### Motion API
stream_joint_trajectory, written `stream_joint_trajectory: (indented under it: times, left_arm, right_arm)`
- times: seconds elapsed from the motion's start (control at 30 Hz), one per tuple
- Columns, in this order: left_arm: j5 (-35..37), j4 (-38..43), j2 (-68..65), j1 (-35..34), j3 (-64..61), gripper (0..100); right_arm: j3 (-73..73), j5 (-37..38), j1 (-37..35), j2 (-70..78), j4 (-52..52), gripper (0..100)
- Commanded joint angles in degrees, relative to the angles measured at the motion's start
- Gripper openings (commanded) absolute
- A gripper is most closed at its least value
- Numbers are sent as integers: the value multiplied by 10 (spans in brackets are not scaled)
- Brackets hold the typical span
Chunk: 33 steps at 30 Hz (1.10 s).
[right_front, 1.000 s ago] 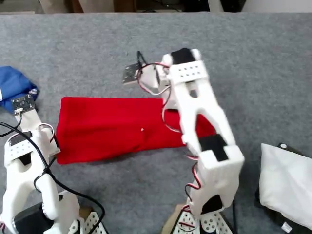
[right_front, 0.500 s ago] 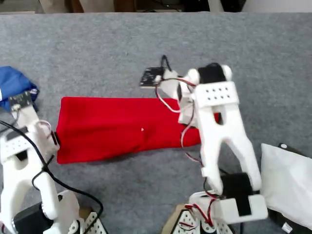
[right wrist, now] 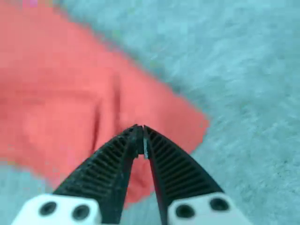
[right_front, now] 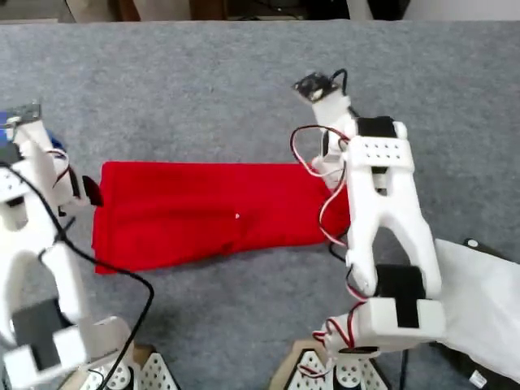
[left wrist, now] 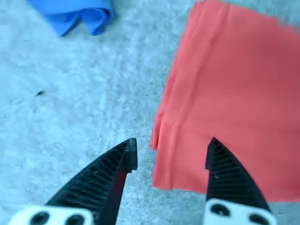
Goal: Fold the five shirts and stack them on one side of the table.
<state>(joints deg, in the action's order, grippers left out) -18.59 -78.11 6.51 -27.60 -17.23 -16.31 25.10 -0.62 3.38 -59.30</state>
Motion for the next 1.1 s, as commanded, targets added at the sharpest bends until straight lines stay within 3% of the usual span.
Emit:
stream_joint_trajectory:
  times: [0.0, 0.1, 0.23, 0.57, 0.8, 1.0, 1.07]
  left_arm:
    - [-25, -5, -70, 11, 62, 247]
    - [-39, -28, -129, 18, 105, 247]
    - [-40, -32, -182, 22, 147, 246]
    - [-35, -6, -298, 41, 158, 240]
    - [-35, -4, -360, 39, 159, 157]
    - [-35, -7, -367, 49, 170, 18]
    - [-35, -7, -367, 57, 167, 22]
  right_arm:
    - [-12, -66, 39, 8, 119, 5]
    - [-41, -115, 74, 12, 197, 5]
    - [-69, -124, 102, 2, 260, 5]
    - [-79, -125, 102, 2, 281, 5]
    - [-80, -125, 102, 6, 283, 5]
    - [-84, -125, 99, 5, 284, 5]
    - [-84, -125, 100, 4, 284, 5]
